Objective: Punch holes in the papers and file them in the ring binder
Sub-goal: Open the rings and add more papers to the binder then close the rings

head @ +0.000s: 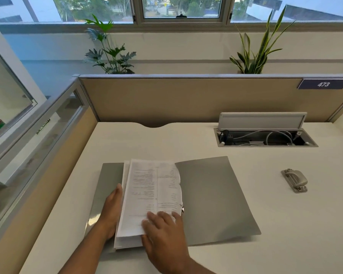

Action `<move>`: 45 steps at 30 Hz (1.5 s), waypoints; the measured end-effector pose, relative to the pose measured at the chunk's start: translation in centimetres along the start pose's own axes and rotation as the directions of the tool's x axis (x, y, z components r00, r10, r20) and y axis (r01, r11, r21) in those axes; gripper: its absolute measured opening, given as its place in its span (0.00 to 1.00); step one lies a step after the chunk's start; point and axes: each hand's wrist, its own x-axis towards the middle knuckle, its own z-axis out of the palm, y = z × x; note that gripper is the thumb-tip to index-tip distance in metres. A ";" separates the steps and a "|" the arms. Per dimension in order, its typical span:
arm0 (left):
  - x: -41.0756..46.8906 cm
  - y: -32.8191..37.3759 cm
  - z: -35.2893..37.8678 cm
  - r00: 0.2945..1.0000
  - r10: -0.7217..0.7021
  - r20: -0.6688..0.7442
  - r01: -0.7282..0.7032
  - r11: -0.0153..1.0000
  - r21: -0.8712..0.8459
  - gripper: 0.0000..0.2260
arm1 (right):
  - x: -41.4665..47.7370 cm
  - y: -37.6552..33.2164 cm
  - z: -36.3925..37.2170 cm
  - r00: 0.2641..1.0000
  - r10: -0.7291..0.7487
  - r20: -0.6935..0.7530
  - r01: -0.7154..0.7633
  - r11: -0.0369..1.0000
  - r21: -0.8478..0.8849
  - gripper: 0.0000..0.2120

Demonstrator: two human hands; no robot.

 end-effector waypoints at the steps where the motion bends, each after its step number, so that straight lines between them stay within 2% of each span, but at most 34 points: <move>1: -0.2 0.1 0.2 1.000 -0.004 0.031 0.005 0.999 -0.036 0.22 | -0.1 -0.1 0.1 0.998 -0.023 0.053 0.025 0.999 -0.027 0.15; 4: -0.5 0.1 0.4 0.998 0.057 0.025 -0.057 0.998 0.013 0.09 | -0.5 -0.2 0.9 0.986 -0.082 0.143 0.085 0.996 -0.013 0.16; 8: -0.2 -0.4 0.2 0.998 0.059 0.001 -0.059 0.993 0.100 0.11 | -1.1 -0.2 1.2 0.972 -0.116 0.205 0.113 0.993 0.025 0.22; 12: 0.0 -0.7 0.2 0.999 0.046 -0.027 -0.042 0.992 0.123 0.11 | -1.1 0.6 1.4 0.971 -0.043 0.236 0.038 0.999 0.022 0.29; 17: -0.3 -0.5 0.3 0.998 0.051 -0.028 -0.048 0.992 0.113 0.10 | -0.6 0.9 1.2 0.965 -0.001 0.264 -0.014 0.998 0.054 0.30; 20: -0.7 -0.1 0.4 0.998 0.051 -0.031 -0.047 0.993 0.111 0.10 | 0.2 0.3 -0.6 0.929 0.048 0.368 -0.120 0.977 0.176 0.33; 24: -1.9 1.9 0.7 0.996 0.084 0.007 -0.084 0.996 0.032 0.09 | 1.5 -0.8 -3.9 0.906 0.180 0.383 -0.316 0.889 0.330 0.43; 27: -3.2 3.9 1.5 0.992 0.111 0.060 -0.108 0.993 -0.055 0.08 | 3.2 -1.0 -5.9 0.908 0.271 0.320 -0.396 0.805 0.441 0.39; 29: -4.1 5.3 2.4 0.985 0.115 0.132 -0.094 0.983 -0.155 0.10 | 4.4 -0.8 -7.2 0.902 0.307 0.303 -0.419 0.795 0.440 0.42; 32: -5.1 6.6 4.1 0.965 0.134 0.225 -0.085 0.973 -0.215 0.24 | 5.8 -0.7 -9.5 0.890 0.327 0.317 -0.432 0.828 0.358 0.47; 34: -5.4 6.8 5.3 0.947 0.148 0.284 -0.079 0.968 -0.240 0.32 | 6.4 -0.6 -10.8 0.893 0.338 0.297 -0.418 0.867 0.271 0.42; 37: -5.5 6.9 7.1 0.919 0.167 0.357 -0.075 0.963 -0.258 0.37 | 7.1 0.6 -12.4 0.887 0.387 0.253 -0.438 0.879 0.190 0.18; 39: -5.5 7.0 8.1 0.911 0.166 0.378 -0.079 0.969 -0.236 0.37 | 7.2 2.0 -13.8 0.855 0.453 0.252 -0.496 0.856 0.144 0.09; 42: -5.0 6.9 9.1 0.930 0.177 0.322 -0.130 0.978 -0.162 0.31 | 7.1 4.8 -15.6 0.818 0.523 0.238 -0.554 0.829 0.081 0.06; 45: -4.1 5.9 9.5 0.964 0.203 0.171 -0.214 0.976 0.043 0.16 | 6.6 8.0 -16.0 0.762 0.599 0.247 -0.632 0.771 0.080 0.09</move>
